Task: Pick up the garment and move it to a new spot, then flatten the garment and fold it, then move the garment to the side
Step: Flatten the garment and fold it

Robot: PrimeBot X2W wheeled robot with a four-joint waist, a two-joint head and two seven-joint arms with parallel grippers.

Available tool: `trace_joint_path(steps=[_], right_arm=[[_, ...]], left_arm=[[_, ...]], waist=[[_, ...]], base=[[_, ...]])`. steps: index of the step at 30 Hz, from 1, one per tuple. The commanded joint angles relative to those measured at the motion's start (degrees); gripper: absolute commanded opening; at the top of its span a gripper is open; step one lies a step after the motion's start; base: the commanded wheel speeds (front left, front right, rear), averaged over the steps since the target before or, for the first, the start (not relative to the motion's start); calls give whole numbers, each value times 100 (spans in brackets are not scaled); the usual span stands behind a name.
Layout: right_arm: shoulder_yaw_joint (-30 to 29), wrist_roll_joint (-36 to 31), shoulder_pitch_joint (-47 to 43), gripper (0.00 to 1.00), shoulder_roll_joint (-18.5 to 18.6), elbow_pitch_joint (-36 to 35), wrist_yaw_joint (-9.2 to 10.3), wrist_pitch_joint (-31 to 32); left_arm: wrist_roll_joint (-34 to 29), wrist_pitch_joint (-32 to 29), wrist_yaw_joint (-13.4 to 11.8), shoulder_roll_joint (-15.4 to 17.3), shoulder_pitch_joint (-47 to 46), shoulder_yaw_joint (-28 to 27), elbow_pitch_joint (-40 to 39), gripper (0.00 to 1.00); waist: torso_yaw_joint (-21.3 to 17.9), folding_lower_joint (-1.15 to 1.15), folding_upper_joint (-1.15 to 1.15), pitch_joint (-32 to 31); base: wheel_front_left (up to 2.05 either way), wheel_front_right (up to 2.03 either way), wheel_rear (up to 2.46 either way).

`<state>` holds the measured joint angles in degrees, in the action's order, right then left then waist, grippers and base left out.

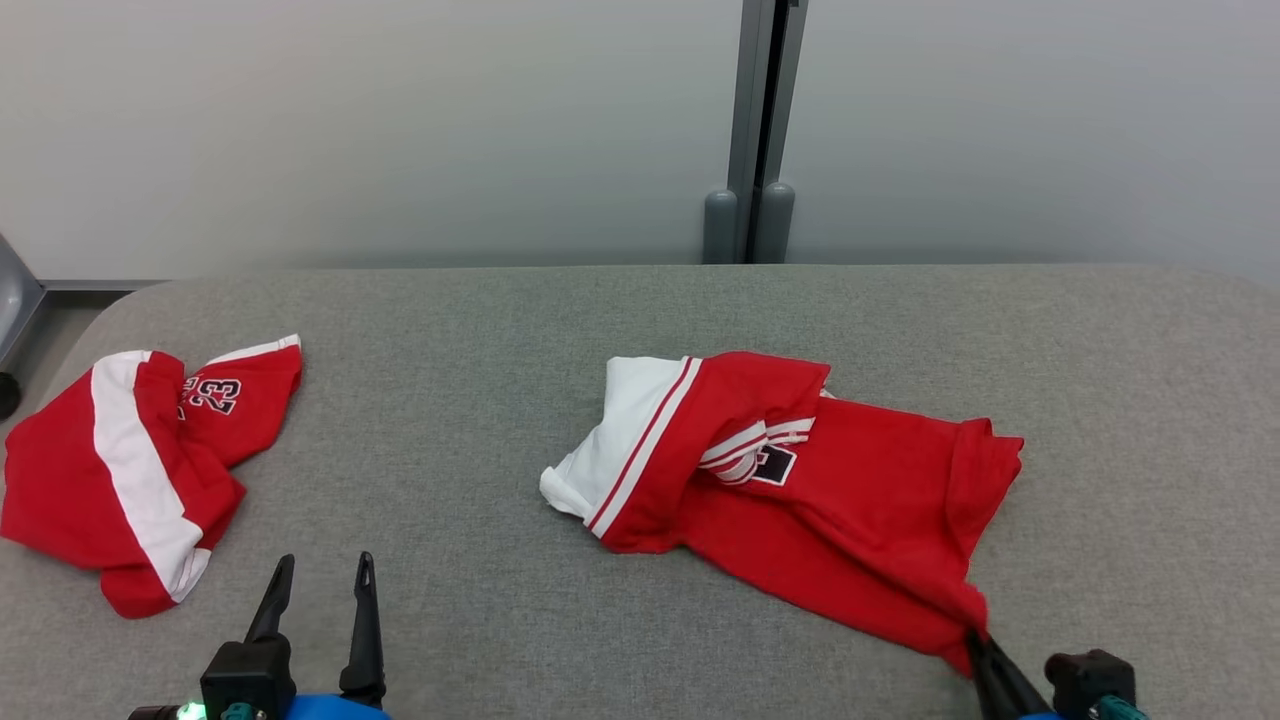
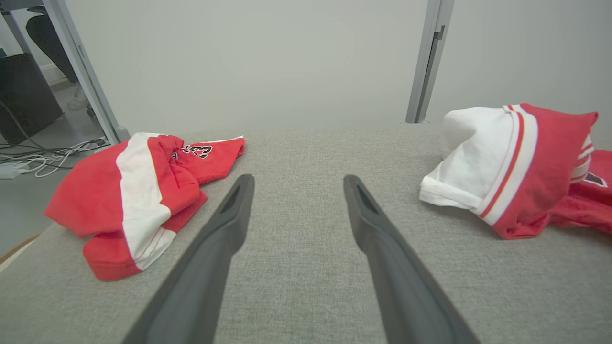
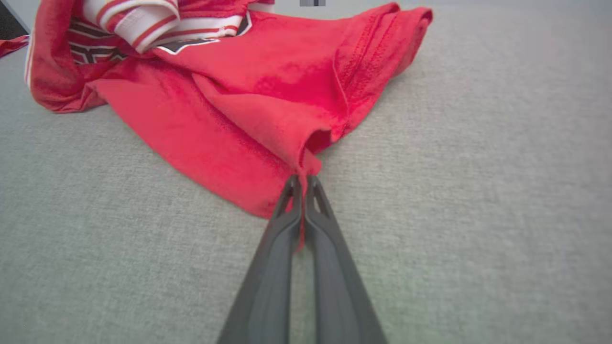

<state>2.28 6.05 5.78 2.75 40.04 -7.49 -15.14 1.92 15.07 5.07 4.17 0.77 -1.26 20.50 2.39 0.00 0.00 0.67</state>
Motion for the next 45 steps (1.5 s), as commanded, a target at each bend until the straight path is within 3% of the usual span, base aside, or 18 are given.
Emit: trace_joint_path(steps=[1,8,13,14,15,16,29,36,45], right_arm=[[-300,-231,-206,0,31,-228,-1,-2],[-1443,-725,-817,0,112,-858,-1,-2],[-1668,-755,-1064,0,119,-708,-1,-2],[-1660,-713,-1053,19,110,-698,-1,-2],[-1643,-674,-1016,80,97,-754,-1,-3],[-1622,-638,-969,100,83,-831,-1,-2],[-850,-378,-803,100,16,-2949,-1,-1],[197,-98,-669,100,28,-2337,-1,-2],[243,-76,-511,100,24,-2193,-1,-2]], left_arm=[[-35,16,3,1,-16,-4,-12,100],[-27,15,19,-1,19,-28,-9,100],[-38,15,11,-8,11,-39,-17,100],[-34,15,10,-8,6,-48,-19,100],[-30,16,12,-9,5,-53,-22,100],[-28,15,13,-11,4,-56,-24,100],[-48,15,5,-10,-91,-93,-64,100],[-50,16,32,-31,-173,-22,-10,100],[-153,15,142,-54,-522,453,237,100]], waist=[[-61,0,0,-28],[-201,0,0,-55],[-256,0,0,-43],[-269,0,0,-40],[-282,0,0,-35],[-296,0,0,-29],[-321,0,0,41],[-260,0,0,141],[-318,0,0,297]], base=[[0,0,0],[0,0,0],[0,0,0],[0,0,0],[0,0,0],[0,0,0],[0,0,0],[0,0,0],[0,0,0]])
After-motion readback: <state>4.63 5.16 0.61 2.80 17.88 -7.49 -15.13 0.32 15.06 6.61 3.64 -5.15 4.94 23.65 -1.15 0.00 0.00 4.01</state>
